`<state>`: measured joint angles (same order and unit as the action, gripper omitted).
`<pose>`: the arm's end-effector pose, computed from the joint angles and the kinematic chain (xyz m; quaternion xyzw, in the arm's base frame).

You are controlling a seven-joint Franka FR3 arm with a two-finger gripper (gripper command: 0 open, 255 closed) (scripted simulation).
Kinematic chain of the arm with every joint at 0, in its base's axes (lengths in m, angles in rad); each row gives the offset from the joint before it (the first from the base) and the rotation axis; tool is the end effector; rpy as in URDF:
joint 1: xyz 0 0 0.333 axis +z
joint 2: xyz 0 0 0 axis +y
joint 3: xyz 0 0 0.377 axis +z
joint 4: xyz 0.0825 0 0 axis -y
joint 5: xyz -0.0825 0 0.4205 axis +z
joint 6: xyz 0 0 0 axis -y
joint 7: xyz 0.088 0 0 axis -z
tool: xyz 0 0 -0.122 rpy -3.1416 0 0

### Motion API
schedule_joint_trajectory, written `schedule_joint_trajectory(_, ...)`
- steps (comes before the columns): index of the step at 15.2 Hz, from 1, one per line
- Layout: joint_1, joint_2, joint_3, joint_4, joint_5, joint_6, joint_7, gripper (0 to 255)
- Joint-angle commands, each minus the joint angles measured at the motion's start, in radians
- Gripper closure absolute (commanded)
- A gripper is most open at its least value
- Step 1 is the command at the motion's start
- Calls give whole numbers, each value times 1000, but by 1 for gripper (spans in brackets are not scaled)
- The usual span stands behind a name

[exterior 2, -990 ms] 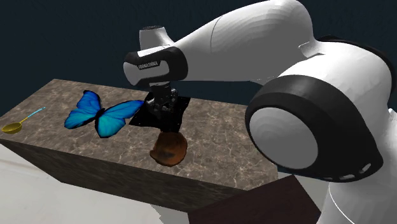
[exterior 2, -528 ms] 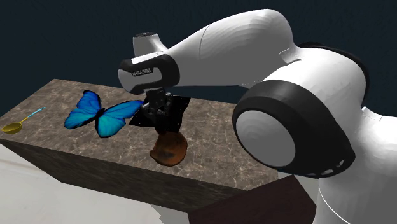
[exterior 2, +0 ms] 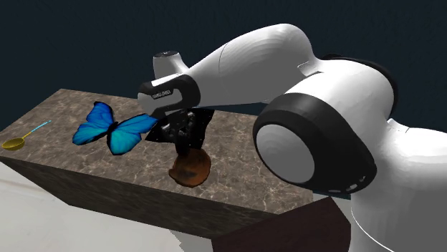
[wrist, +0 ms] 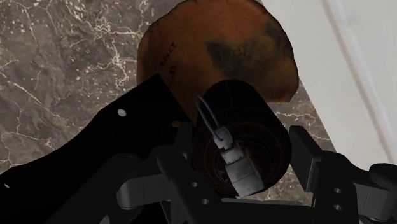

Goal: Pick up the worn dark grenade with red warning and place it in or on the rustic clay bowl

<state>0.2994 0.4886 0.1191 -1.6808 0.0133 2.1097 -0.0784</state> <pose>0.6655 0.2859 0.3335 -0.9707 -0.2363 0.0335 0.0284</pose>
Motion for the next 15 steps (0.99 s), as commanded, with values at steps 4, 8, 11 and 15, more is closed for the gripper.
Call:
schedule_joint_trajectory(4,0,34,-2,-19,-3,55,-3,255)
schedule_joint_trajectory(8,2,62,-4,-29,-5,92,-3,255)
schedule_joint_trajectory(11,2,62,-4,-29,-5,92,-3,255)
schedule_joint_trajectory(15,2,62,-4,-29,-5,92,-3,255)
